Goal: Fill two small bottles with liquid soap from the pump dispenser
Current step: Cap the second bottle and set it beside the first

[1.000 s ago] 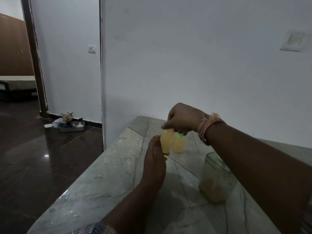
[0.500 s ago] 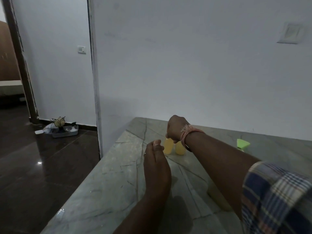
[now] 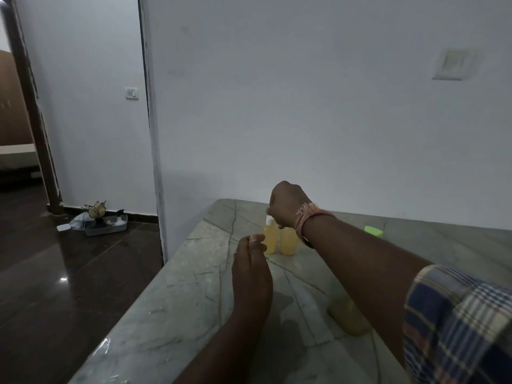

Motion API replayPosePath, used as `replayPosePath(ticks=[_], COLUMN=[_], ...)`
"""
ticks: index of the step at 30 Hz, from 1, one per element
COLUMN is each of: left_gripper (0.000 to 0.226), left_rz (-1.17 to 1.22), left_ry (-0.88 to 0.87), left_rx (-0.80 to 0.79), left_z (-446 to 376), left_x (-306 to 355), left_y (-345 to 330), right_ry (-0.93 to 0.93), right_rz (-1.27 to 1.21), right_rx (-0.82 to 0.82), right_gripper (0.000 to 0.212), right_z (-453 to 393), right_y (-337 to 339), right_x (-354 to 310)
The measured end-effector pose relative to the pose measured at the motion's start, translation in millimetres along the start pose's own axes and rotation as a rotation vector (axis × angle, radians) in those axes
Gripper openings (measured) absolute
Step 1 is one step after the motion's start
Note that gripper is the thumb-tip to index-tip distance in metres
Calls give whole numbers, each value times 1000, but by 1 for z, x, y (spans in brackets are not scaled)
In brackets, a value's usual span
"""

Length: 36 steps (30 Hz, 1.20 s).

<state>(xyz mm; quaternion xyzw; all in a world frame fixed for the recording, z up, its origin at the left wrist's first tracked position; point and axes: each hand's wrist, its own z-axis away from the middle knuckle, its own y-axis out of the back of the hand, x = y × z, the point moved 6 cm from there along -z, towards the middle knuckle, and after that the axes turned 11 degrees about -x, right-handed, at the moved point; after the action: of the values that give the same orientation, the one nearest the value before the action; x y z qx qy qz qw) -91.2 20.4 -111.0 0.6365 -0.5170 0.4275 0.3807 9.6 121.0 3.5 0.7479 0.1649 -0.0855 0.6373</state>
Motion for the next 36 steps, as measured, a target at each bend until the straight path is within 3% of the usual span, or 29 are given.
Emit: replayPosePath(ticks=[7, 12, 14, 18, 21, 24, 28, 32, 36], left_gripper=[23, 29, 30, 41, 55, 61, 47, 71, 78], left_rz=[-118, -74, -58, 30, 77, 135, 137, 121, 93], left_ry=[-24, 57, 69, 136, 198, 215, 199, 174, 164], left_rx=[-162, -319, -365, -484, -584, -649, -669, -634, -616], left_z=[11, 23, 31, 50, 69, 88, 92, 67, 18], left_x=[37, 63, 69, 72, 70, 67, 54, 48, 51], left_y=[-7, -28, -37, -59, -74, -85, -96, -109, -126], right_ry=[108, 97, 97, 103, -107, -315, -341, -335, -385], right_rz=[17, -62, -133, -334, -500, -682, -945, -974, -900], right_rx=[52, 176, 293, 725, 912, 780, 530, 554, 634], right_gripper=[20, 32, 34, 29, 24, 33, 46, 50, 52], right_z=[62, 101, 121, 174, 203, 215, 218, 195, 139], right_y=[55, 97, 109, 117, 82, 26, -16, -18, -4], right_x=[-16, 3, 21, 70, 115, 143, 137, 132, 140])
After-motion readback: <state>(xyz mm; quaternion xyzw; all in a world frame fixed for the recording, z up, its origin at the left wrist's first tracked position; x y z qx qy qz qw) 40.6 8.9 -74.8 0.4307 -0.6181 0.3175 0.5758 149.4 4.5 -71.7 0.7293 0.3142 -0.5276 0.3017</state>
